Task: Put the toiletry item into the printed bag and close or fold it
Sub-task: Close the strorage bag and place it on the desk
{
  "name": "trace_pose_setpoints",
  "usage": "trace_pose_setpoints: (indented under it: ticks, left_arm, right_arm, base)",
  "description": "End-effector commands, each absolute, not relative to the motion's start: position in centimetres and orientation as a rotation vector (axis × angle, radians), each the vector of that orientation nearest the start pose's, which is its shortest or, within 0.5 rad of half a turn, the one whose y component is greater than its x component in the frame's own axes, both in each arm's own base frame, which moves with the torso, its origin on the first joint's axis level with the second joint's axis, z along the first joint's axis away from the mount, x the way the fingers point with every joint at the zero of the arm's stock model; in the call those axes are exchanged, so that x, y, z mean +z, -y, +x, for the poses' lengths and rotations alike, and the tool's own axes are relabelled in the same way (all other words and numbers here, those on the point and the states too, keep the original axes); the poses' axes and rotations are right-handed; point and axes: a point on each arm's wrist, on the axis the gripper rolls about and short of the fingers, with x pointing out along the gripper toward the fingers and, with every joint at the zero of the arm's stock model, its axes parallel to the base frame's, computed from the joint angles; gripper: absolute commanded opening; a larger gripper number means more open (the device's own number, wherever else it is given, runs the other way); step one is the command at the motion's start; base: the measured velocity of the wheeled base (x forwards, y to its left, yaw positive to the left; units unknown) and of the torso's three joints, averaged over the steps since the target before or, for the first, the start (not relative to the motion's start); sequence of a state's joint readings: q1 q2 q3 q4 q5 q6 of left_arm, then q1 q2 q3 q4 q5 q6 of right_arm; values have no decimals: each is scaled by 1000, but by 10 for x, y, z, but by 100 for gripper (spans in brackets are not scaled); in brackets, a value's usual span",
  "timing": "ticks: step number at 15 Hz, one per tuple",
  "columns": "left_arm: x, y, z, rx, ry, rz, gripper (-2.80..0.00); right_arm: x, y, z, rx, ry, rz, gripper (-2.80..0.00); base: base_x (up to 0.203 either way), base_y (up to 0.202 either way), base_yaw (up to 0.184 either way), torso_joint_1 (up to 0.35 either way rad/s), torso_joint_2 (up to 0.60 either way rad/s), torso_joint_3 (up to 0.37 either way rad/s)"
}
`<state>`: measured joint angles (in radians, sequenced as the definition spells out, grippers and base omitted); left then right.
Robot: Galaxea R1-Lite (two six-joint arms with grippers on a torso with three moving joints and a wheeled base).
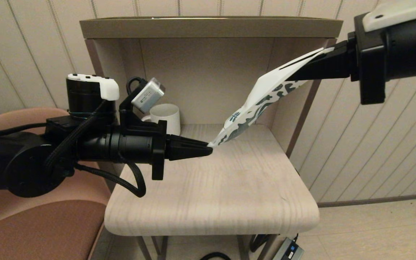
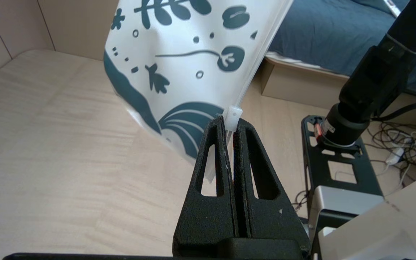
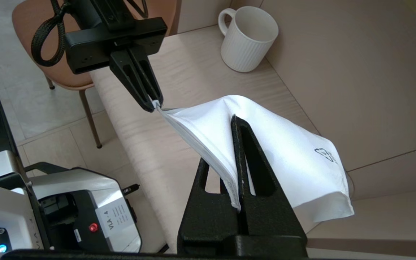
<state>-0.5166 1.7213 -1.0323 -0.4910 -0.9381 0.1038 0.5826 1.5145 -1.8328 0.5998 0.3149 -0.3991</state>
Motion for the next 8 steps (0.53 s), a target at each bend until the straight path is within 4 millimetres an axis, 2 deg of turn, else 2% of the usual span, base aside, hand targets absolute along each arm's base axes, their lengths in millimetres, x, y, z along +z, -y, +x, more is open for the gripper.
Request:
trace_pose_setpoints:
  ticks: [1, 8]
  left_arm:
    - [222, 175, 271, -1464, -142, 38, -280]
    - [220, 176, 274, -1463, -148, 36, -280]
  right_arm:
    - [398, -127, 182, 938, -106, -410, -280]
    - [397, -127, 181, 938, -118, -393, -280]
  base:
    - [0, 0, 0, 0, 0, 0]
    - [0, 0, 0, 0, 0, 0]
